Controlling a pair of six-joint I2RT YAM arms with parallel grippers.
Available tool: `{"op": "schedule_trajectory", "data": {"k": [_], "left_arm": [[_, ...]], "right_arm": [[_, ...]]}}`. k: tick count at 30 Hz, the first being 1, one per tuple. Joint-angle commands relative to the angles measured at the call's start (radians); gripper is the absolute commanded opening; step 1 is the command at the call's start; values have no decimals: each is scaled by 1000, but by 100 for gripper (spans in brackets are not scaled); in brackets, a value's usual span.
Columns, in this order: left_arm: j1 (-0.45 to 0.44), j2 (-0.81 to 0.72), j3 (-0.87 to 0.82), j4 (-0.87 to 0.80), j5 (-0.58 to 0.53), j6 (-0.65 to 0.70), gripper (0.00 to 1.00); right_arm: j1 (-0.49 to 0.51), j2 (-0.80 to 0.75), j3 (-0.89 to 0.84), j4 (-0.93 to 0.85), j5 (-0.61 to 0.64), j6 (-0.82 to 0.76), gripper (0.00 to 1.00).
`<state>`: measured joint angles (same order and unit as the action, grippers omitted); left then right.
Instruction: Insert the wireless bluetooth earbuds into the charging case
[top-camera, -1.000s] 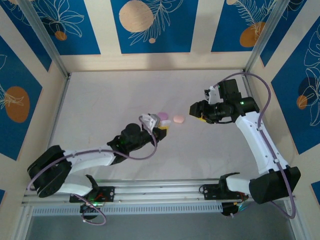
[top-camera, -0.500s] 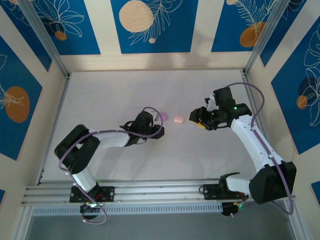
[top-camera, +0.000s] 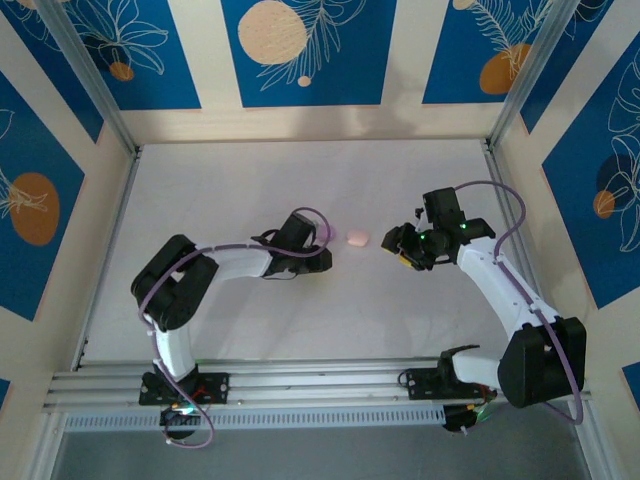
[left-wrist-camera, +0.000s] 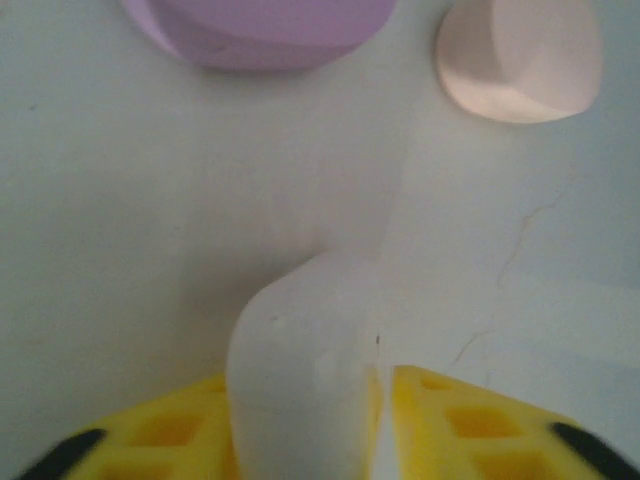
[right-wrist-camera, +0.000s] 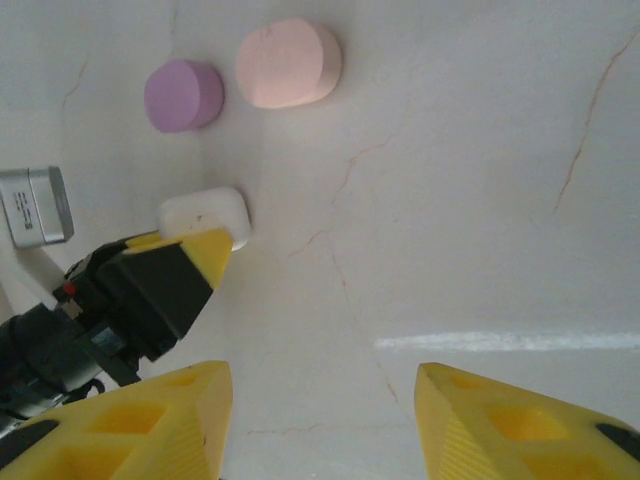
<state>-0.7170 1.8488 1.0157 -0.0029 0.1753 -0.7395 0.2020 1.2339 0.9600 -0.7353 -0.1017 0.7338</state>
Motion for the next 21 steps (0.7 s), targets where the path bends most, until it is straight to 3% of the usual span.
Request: {"op": "schedule_trajectory", "data": {"k": [1,6,9,11,15,21], "left_arm": [[18,-22,11,-99,-45,15,47],[42,-108,-16,-176,-130,69,57],[64,-192,-51,-214,-191,108,69],[86,-257,-78,-235,-232,130,71],[109,-442,-152,-229,-383,235,75],[162,-717,-348,-87,-719,503,100]], "right_arm": [[-10,-11,-6,10,128,11,54],[-7,-45,-75,125,428,-75,60],[-10,-54,-141,260,585,-197,64],[-12,-49,-187,361,654,-294,66],[-20,-30,-315,638,589,-492,67],[-13,61,-506,1141,486,-612,67]]}}
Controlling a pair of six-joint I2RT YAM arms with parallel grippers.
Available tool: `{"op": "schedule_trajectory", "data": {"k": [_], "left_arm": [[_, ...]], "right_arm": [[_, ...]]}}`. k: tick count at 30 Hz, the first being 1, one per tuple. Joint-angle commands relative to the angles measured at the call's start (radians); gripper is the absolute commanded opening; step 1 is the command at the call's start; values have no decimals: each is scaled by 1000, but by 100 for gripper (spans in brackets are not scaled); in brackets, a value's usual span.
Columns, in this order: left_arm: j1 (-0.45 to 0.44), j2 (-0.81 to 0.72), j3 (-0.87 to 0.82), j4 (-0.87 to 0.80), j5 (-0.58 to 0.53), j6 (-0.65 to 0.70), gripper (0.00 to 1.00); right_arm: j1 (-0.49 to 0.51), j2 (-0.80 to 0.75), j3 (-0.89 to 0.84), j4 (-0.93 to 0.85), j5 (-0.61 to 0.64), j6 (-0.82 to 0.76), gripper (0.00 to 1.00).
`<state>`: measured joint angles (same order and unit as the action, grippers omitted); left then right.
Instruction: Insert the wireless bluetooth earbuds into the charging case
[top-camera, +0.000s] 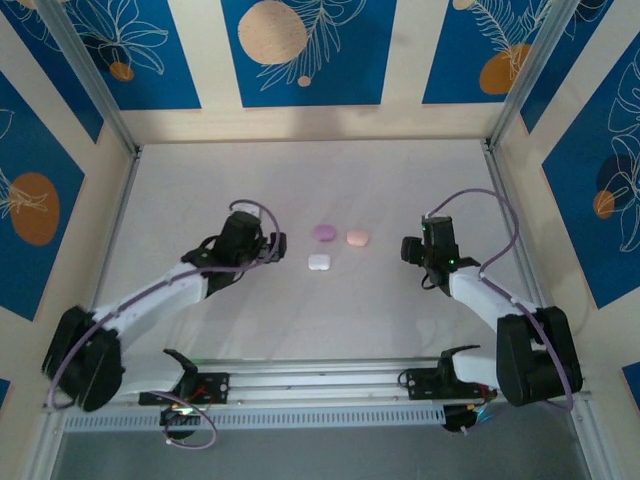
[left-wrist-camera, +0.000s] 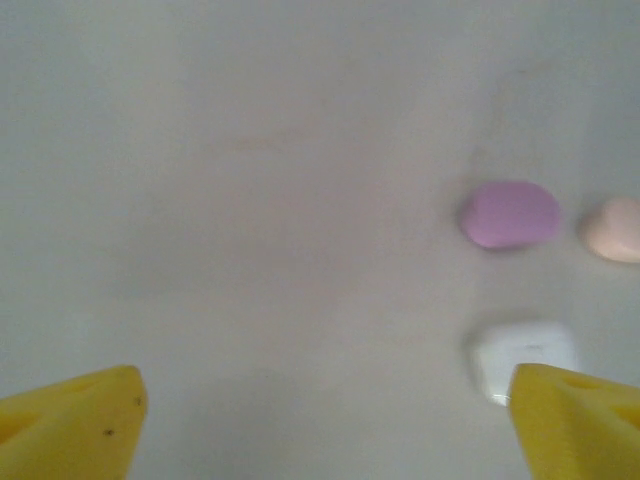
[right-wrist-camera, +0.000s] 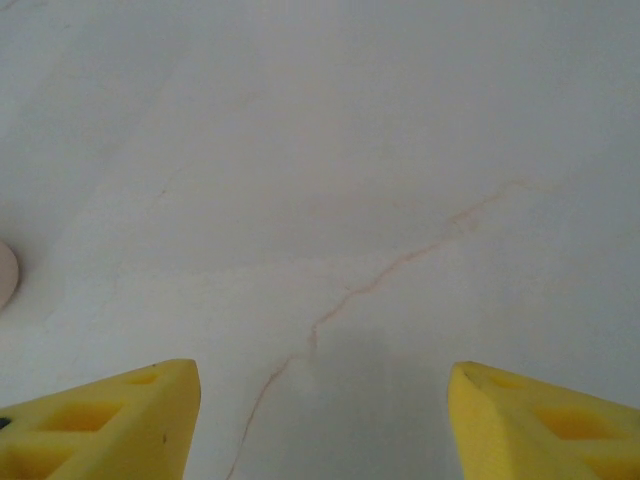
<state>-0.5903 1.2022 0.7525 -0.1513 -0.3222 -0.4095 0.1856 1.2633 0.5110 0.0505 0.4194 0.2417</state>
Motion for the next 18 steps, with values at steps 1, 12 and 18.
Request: {"op": "schedule_trajectory", "data": {"k": [1,12,18], "left_arm": [[59,-108,-127,99,-241,220,100],[280,-168,-535,760,-172,536,100],[365,35,-532,1014,-48,526,100]], "right_arm": [[2,44,-62,400,-56,-144,67],[-154,239,-195,918,-406,-215,67],[-181,255,-99,757,-293,-132,81]]}}
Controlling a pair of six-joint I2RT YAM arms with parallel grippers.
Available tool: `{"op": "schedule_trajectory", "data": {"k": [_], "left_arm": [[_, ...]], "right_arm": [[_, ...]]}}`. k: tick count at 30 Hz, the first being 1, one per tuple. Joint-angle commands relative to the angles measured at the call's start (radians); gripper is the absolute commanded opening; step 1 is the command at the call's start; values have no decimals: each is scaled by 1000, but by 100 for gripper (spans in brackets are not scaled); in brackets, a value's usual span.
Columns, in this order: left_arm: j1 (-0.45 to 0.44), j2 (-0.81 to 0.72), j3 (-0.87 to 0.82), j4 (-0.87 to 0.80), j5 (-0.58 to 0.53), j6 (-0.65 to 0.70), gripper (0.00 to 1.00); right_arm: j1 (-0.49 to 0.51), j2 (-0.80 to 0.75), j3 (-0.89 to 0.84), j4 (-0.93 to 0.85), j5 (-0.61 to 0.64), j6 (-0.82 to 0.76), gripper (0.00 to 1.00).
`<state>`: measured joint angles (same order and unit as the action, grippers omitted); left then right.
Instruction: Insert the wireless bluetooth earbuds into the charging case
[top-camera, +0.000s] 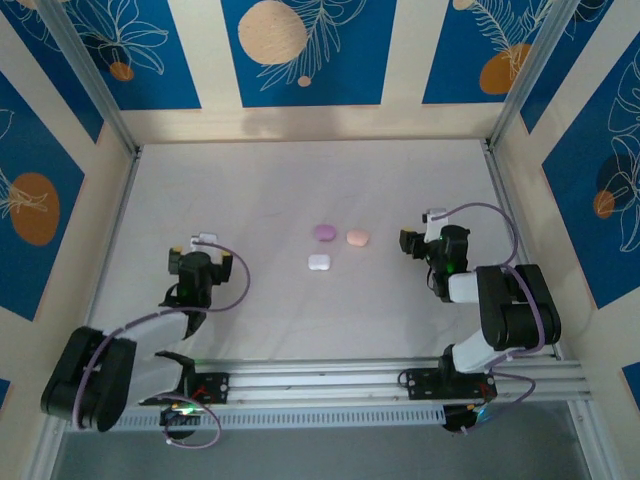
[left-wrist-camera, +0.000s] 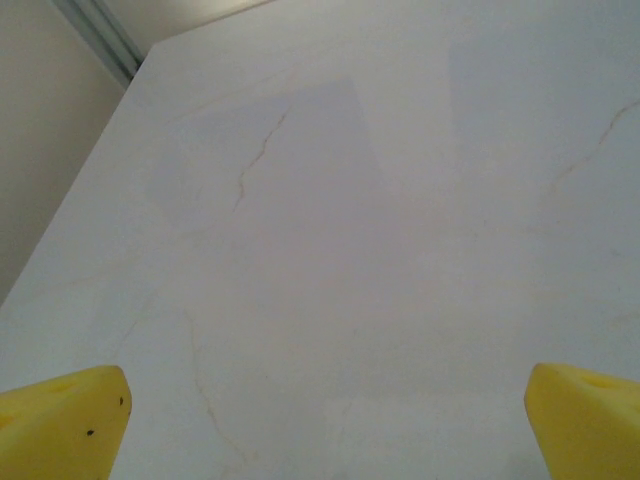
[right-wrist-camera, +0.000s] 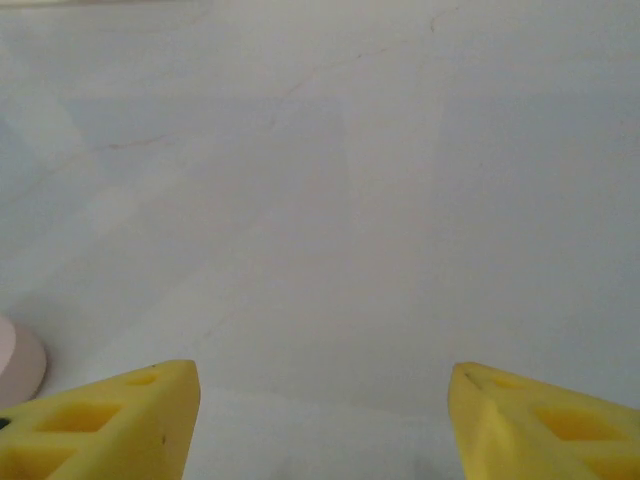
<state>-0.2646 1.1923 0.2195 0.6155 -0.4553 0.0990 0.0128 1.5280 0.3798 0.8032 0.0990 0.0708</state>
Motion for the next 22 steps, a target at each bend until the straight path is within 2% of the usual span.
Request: {"op": "schedule_trajectory", "data": {"k": [1,6,8,9,12,14,17,22], "left_arm": [[56,81,3,300,101,10,100],[155,289,2,543,245,-66,100],[172,409,-12,698,294,-58,100],[175,423,-19,734,301,-59,100],[197,366,38,536,231,-120,100],[197,362,127,362,248,-108,100],[173,367,138,352,216,-89,100],[173,368,137,356,242,-78,100]], "right_arm": [[-3,0,27,35,37,38,99],[0,-4,30,20,46,35,99],[1,-5,31,18,44,32,99],[1,-7,30,16,42,32,99],[2,-8,31,14,42,32,99],[-1,-6,33,11,36,32,99],[-2,-5,36,7,33,33,99],[-4,-7,33,10,30,33,99]]}}
